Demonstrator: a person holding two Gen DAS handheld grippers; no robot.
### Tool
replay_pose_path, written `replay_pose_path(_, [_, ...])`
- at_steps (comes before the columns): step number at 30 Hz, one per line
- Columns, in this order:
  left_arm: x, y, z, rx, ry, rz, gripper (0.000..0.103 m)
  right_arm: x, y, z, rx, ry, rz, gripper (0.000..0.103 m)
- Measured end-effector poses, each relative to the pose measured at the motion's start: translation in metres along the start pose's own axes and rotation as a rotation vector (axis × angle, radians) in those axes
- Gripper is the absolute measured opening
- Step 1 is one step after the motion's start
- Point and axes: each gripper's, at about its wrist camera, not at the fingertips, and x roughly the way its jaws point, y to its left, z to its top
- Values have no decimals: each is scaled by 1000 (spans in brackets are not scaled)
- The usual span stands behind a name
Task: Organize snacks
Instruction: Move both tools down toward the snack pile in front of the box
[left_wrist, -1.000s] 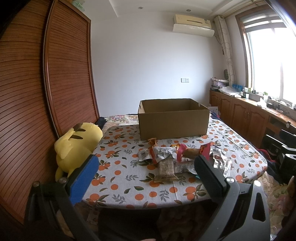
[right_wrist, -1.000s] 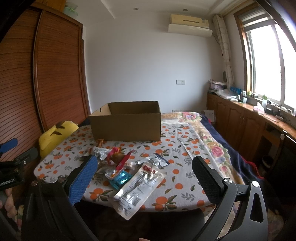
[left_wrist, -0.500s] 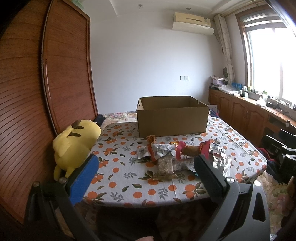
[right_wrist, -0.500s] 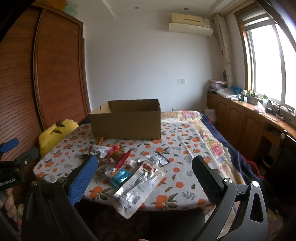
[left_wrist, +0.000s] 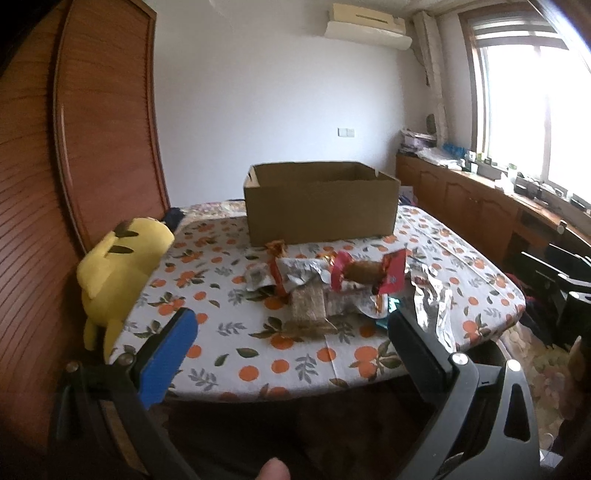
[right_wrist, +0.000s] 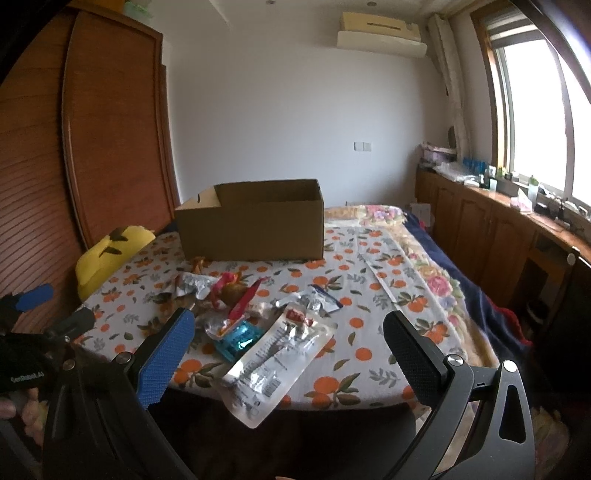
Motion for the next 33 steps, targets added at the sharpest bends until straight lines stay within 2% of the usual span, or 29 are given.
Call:
replay_pose_path(7, [23,1,-6,6,47,-63,103,19,3,-9,-17,40,3,103])
replay_pose_path(16, [67,1,-2,48,101,-127,102,64,5,-25,-63,112,21,103])
replay_pose_path(19, [85,2,3,43,123,-170,101,81,5,-31,-71,147,31,102])
replay_pose_path(22, [108,9,7,6,167,-207,94,99,0,-37,-55,191,48,101])
replay_pose_path(24, [123,11,8,2,188,-204,90,109,-2,-41,-41,218,59,100])
replay_pose_path(26, [135,13,9,1,205,-193,83,117,-4,-45,-32,231,63,98])
replay_pose_path(30, [157,15,11,11,249,-185,79,127,-6,-51,-31,257,67,97])
replay_pose_path(33, [167,16,11,-15,287,-226,77,132,-9,-54,-23,280,76,97])
